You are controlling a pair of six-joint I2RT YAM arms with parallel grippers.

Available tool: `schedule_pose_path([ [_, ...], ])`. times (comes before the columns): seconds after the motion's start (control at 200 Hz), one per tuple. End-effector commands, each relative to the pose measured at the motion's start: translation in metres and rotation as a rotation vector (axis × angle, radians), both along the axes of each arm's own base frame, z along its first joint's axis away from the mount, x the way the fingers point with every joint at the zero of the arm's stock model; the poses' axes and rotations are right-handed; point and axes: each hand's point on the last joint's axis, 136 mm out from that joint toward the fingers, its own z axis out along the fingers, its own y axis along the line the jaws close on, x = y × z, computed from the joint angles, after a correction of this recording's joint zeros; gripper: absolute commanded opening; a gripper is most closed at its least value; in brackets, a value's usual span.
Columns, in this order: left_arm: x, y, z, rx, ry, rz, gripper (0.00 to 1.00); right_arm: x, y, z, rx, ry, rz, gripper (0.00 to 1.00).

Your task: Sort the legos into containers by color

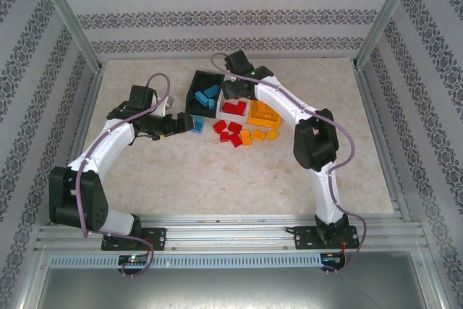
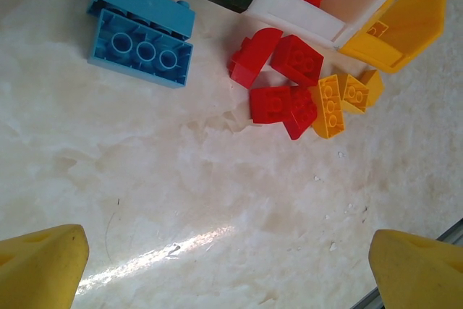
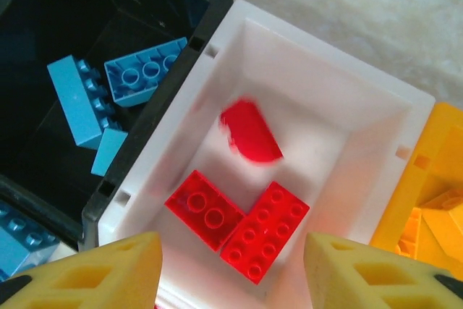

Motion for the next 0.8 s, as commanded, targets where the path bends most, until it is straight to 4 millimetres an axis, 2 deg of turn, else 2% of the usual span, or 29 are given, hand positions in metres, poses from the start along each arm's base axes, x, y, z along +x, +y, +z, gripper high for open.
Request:
schedule_pose_path([
  [0.0,0.004,-0.002,0.001,-0.032,-0.016,0.003,1.0,-0.037,0.016,0.029,0.024,-0.034,0.053,0.56],
  [0.065,0.003,-0.003,0.004,-0.033,-0.029,-0.002,1.0,-0.061,0.026,0.022,0.05,-0.003,0.083,0.58],
  [0.175,0.001,-0.009,0.01,-0.04,-0.058,-0.029,1.0,-0.099,0.037,-0.008,0.09,0.105,0.1,0.59],
  [0.325,-0.001,-0.021,0.026,-0.056,-0.138,-0.075,1.0,-0.126,0.043,-0.038,0.044,0.152,0.119,0.62],
  [0.45,-0.002,-0.021,0.05,-0.058,-0.267,-0.082,1.0,-0.13,0.043,-0.052,-0.026,0.166,0.129,0.65],
  [0.655,-0.005,-0.017,0.085,-0.061,-0.479,-0.07,1.0,-0.128,0.049,-0.064,-0.025,0.19,0.125,0.66],
  [0.794,-0.007,-0.014,0.088,-0.057,-0.521,-0.058,1.0,-0.128,0.054,-0.075,-0.02,0.211,0.13,0.66],
])
